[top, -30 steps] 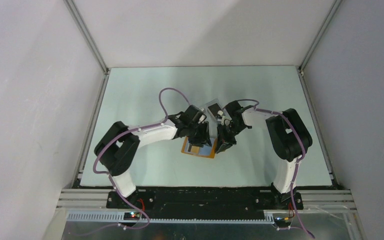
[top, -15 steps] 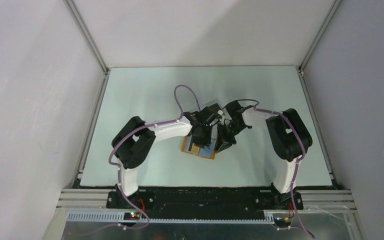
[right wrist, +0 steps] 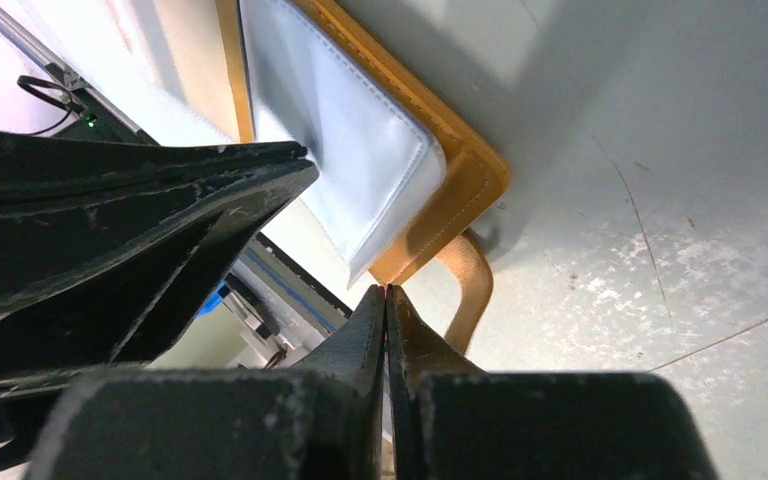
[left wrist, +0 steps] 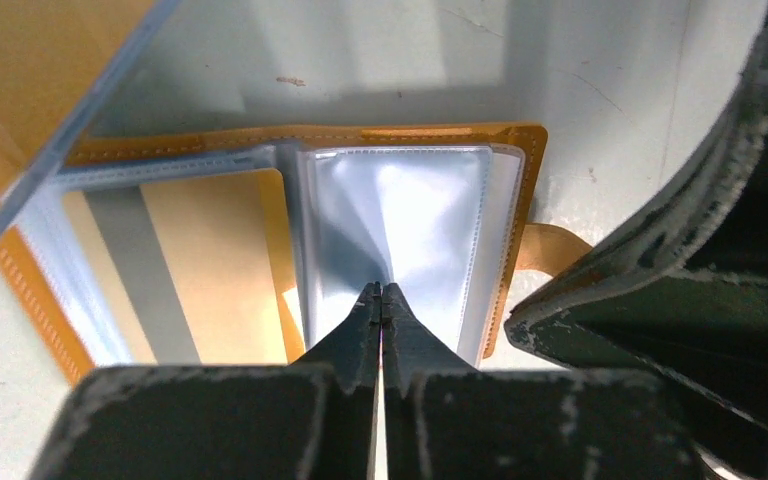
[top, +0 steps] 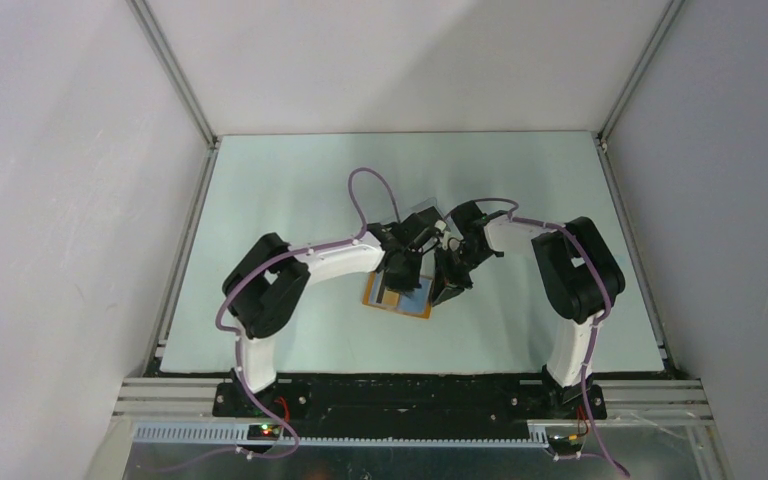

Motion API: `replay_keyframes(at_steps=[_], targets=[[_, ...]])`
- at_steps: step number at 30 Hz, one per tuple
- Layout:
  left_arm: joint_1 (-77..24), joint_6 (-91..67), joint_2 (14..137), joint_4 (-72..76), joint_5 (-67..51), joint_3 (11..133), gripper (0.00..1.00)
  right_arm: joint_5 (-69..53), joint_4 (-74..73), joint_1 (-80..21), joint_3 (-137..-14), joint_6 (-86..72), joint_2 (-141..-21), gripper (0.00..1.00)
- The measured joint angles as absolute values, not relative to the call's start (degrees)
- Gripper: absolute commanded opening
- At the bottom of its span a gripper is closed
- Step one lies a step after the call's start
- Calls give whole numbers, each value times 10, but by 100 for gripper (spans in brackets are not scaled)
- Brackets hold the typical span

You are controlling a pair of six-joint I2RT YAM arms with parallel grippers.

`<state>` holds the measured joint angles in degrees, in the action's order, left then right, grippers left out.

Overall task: Put the credit cards into the card holder
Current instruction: Insert the credit card into the card holder.

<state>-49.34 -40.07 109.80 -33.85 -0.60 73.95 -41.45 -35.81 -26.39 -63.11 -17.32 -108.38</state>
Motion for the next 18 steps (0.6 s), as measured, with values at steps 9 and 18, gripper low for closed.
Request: replay_keyframes(at_steps=[9, 18], targets=[[-455, -401, 1019, -322, -38, 725, 0, -415, -362, -260, -631, -173, -1055, 3], [-412, -385, 984, -308, -49, 670, 24, -418, -380, -257, -633, -173, -1027, 0]])
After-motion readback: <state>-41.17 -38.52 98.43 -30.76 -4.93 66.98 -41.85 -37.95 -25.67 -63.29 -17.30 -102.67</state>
